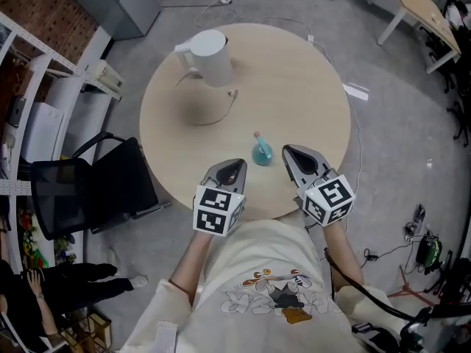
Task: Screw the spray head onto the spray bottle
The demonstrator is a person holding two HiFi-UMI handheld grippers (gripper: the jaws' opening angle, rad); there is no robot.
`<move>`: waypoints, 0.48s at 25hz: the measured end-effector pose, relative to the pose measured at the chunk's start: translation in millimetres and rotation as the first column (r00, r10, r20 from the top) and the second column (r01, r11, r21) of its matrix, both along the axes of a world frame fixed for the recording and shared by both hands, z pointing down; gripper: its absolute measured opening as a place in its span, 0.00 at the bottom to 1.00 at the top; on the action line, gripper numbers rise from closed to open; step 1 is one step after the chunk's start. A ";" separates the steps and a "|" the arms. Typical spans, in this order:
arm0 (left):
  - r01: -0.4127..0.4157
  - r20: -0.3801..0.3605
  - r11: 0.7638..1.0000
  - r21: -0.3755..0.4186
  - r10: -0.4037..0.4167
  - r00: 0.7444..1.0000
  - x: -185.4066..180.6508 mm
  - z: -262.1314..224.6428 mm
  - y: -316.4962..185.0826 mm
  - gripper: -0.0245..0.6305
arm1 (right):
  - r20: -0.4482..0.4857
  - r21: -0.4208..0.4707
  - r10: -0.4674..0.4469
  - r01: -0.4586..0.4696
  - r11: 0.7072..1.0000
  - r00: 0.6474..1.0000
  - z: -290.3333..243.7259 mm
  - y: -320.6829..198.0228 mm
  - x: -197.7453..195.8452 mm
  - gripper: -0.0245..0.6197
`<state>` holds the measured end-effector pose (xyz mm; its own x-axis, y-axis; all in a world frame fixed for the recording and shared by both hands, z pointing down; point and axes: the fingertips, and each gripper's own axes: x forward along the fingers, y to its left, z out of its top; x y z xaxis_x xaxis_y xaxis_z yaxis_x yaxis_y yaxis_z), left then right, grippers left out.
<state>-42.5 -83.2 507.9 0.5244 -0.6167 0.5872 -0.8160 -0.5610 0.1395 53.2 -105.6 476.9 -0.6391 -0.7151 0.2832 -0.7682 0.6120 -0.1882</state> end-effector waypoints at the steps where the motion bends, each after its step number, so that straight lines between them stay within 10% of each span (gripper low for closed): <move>1: 0.007 -0.013 1.000 0.004 -0.007 1.000 0.5 -2.4 0.6 0.05 | 0.010 0.004 0.010 -0.010 1.000 1.000 -2.4 0.0 -1.5 0.05; 12: 0.036 -0.036 0.998 0.054 -0.034 0.999 -9.0 -17.1 -5.3 0.05 | -0.023 0.051 0.035 -0.034 0.998 0.999 -3.0 -15.5 -10.5 0.05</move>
<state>-51.5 -88.5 490.8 0.5216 -0.6656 0.5338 -0.8304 -0.5398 0.1384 42.7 -121.1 474.0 -0.6072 -0.7505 0.2607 -0.7929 0.5933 -0.1387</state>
